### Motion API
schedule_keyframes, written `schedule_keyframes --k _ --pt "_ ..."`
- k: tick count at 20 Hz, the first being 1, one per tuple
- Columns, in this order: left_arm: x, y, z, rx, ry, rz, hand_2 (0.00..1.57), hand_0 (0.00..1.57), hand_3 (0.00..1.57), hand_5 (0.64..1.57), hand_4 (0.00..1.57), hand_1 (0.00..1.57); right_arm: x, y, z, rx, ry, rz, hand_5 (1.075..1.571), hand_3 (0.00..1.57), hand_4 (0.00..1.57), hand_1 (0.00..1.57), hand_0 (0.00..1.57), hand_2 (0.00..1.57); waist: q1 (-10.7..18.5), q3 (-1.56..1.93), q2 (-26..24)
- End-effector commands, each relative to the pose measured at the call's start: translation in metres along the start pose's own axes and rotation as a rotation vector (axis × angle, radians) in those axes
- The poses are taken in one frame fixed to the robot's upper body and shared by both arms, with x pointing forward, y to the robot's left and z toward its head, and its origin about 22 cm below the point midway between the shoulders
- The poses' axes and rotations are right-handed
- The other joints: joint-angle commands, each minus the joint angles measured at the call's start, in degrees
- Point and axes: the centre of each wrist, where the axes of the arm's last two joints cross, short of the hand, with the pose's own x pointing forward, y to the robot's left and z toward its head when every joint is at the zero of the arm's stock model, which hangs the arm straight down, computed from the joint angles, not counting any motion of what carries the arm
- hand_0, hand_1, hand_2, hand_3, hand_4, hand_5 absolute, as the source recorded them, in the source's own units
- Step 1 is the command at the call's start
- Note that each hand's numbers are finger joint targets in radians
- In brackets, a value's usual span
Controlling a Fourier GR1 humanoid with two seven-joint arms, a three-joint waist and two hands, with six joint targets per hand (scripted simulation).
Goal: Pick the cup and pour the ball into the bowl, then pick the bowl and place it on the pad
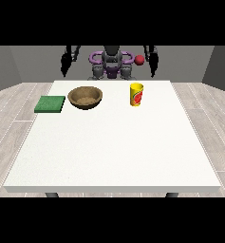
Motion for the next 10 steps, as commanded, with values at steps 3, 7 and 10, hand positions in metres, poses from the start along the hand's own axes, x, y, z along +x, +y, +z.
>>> schedule_keyframes --k 3,7,10 --pt "0.022 0.008 -0.001 0.007 -0.022 -0.022 0.0 0.0 0.0 1.566 0.66 0.0 0.023 -0.009 -0.003 0.007 -0.029 0.026 1.533 0.0 0.87 0.0 0.0 0.0 0.4 -0.14 -11.9" --pt "0.028 -0.017 0.009 -0.001 0.135 0.188 0.0 0.0 0.0 1.566 0.66 0.0 0.02 0.002 0.014 0.049 0.15 -0.111 1.533 0.0 0.87 0.0 0.0 0.0 -0.2 -0.06 -23.2" --pt "0.032 -0.011 0.021 0.02 0.253 0.206 0.0 0.0 0.0 1.564 0.63 0.0 0.033 -0.003 0.024 0.044 0.282 -0.132 1.53 0.0 0.86 0.0 0.0 0.0 -0.7 -0.09 -26.8"
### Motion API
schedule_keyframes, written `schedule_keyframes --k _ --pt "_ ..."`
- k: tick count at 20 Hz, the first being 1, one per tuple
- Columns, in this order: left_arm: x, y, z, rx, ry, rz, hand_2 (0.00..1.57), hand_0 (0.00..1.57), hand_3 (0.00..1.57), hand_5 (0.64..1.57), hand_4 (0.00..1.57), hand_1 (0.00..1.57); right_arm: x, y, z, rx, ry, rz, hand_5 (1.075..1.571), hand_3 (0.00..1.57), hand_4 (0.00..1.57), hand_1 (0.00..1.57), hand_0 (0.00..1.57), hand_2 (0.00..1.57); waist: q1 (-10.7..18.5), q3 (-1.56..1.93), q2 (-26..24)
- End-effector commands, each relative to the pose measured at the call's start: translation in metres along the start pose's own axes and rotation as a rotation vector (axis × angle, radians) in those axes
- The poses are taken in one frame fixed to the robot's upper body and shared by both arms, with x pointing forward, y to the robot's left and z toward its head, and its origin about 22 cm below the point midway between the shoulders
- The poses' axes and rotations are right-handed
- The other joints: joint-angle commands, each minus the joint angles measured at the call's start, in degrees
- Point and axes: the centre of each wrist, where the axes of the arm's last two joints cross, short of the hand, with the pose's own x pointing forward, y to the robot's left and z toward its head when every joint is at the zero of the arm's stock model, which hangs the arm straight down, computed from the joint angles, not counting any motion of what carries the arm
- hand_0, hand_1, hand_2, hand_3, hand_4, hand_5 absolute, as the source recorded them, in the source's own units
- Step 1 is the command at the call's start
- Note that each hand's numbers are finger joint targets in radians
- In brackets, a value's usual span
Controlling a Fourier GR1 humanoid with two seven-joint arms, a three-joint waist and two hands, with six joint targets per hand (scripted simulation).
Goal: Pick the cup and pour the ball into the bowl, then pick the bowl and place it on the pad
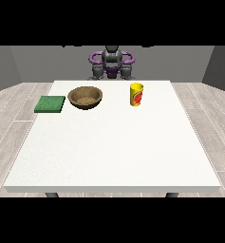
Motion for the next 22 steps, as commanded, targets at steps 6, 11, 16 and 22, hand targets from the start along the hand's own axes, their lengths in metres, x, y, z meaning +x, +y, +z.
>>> schedule_keyframes --k 6,11,16,22 --pt "0.062 -0.039 0.012 0.015 -0.053 0.064 0.0 0.0 0.0 1.56 0.58 0.0 0.068 0.005 0.023 0.034 -0.033 -0.072 1.548 0.0 0.79 0.0 0.0 0.0 -1.2 0.03 3.2" --pt "0.059 -0.048 0.002 -0.022 -0.215 0.022 0.0 0.0 0.0 1.555 0.61 0.0 0.062 -0.004 0.015 0.014 -0.206 -0.062 1.546 0.0 0.74 0.0 0.0 0.0 -0.9 0.05 14.2" --pt "0.054 -0.038 -0.027 0.016 -0.387 -0.013 0.0 0.0 0.0 1.526 0.55 0.0 0.065 0.028 0.001 0.067 -0.354 -0.091 1.545 0.09 0.71 0.0 0.0 0.0 -2.3 0.02 25.7" --pt "0.015 -0.013 -0.033 0.045 -0.489 -0.066 0.0 0.0 0.0 1.491 0.53 0.0 0.047 -0.022 -0.01 0.078 -0.454 -0.089 1.551 0.0 0.69 0.0 0.0 0.0 -3.1 0.05 32.8"
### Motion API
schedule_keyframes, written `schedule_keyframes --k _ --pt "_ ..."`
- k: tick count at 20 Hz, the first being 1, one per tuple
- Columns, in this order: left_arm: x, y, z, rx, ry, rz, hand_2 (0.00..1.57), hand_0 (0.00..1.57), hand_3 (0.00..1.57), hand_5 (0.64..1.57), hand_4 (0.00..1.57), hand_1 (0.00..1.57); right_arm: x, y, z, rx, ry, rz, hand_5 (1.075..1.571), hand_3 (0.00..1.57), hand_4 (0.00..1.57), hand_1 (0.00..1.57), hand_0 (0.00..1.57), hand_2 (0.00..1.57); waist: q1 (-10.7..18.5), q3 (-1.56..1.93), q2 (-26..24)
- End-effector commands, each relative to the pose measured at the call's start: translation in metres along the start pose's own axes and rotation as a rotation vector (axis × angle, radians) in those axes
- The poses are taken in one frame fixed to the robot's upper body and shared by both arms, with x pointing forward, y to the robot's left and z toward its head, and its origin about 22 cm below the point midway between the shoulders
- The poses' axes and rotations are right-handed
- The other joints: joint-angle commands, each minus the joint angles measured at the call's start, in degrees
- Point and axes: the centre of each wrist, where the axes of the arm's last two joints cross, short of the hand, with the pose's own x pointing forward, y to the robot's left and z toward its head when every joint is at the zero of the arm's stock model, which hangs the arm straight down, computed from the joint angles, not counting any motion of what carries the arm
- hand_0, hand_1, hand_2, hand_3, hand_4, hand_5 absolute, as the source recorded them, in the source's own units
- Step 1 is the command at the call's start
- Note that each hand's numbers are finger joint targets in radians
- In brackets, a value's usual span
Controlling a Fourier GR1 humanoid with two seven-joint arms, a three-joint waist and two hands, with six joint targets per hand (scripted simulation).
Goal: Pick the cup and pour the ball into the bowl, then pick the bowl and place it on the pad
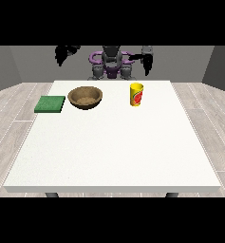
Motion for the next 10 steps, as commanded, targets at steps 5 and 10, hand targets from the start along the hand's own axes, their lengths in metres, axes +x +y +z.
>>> schedule_keyframes --k 5,10 --pt "-0.066 0.031 0.0 -0.001 -0.017 -0.034 0.0 0.0 0.0 1.475 0.25 0.0 0.008 -0.032 -0.007 0.043 -0.056 0.015 1.555 0.0 0.68 0.0 0.0 0.0 -3.0 -0.01 4.8" --pt "-0.091 0.021 0.009 -0.049 0.041 -0.026 0.0 0.0 0.0 1.441 0.0 0.0 -0.022 -0.071 -0.008 -0.015 -0.035 0.0 1.56 0.0 0.67 0.0 0.0 0.0 -0.5 0.03 2.8"
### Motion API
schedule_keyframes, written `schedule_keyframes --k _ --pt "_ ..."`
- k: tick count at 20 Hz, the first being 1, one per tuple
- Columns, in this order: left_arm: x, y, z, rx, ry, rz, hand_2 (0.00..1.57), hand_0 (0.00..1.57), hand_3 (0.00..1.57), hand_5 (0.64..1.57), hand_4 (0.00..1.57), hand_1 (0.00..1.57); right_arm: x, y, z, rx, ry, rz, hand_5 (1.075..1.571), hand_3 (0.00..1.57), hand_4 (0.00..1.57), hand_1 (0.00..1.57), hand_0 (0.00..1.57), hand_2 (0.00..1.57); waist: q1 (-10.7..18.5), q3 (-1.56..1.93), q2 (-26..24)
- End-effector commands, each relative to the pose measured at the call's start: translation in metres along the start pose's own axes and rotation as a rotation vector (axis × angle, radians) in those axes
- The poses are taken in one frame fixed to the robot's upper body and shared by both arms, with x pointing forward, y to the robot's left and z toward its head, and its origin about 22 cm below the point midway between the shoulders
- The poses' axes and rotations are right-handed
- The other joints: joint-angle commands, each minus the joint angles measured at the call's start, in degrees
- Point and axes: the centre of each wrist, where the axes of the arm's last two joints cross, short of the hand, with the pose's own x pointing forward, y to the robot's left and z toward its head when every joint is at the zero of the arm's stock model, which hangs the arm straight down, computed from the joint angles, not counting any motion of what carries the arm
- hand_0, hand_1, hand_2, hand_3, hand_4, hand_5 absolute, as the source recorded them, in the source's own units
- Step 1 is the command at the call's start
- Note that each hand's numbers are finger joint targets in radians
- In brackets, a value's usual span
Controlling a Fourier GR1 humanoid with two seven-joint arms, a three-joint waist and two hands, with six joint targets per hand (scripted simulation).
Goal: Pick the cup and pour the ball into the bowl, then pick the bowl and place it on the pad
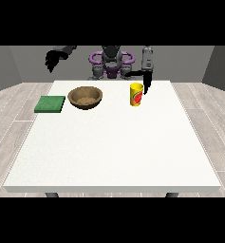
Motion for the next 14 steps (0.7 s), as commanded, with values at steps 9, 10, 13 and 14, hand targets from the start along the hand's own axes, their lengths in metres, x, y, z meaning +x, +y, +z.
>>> schedule_keyframes --k 9,10,13,14 --pt "-0.057 -0.008 -0.011 0.018 0.027 0.008 0.0 0.0 0.0 1.423 0.18 0.0 -0.027 -0.011 0.0 0.012 0.025 -0.005 1.564 0.0 0.68 0.0 0.0 0.0 -1.1 0.0 0.2" --pt "-0.069 0.002 -0.002 0.046 0.028 -0.012 0.0 0.0 0.0 1.435 0.21 0.0 0.001 -0.019 -0.01 0.038 0.006 0.006 1.563 0.0 0.67 0.0 0.0 0.0 -2.6 -0.02 0.2" --pt "-0.07 0.021 -0.009 0.048 0.072 0.001 0.0 0.0 0.0 1.535 0.65 0.0 -0.025 -0.033 0.005 0.008 0.051 -0.001 1.566 0.0 0.68 0.0 0.0 0.0 -1.6 0.0 -0.9" --pt "-0.082 0.006 0.003 0.085 0.065 -0.005 0.0 0.0 0.0 1.555 0.89 0.0 -0.002 -0.02 -0.01 0.021 0.042 -0.003 1.566 0.0 0.67 0.0 0.0 0.0 -2.0 -0.02 -0.4"
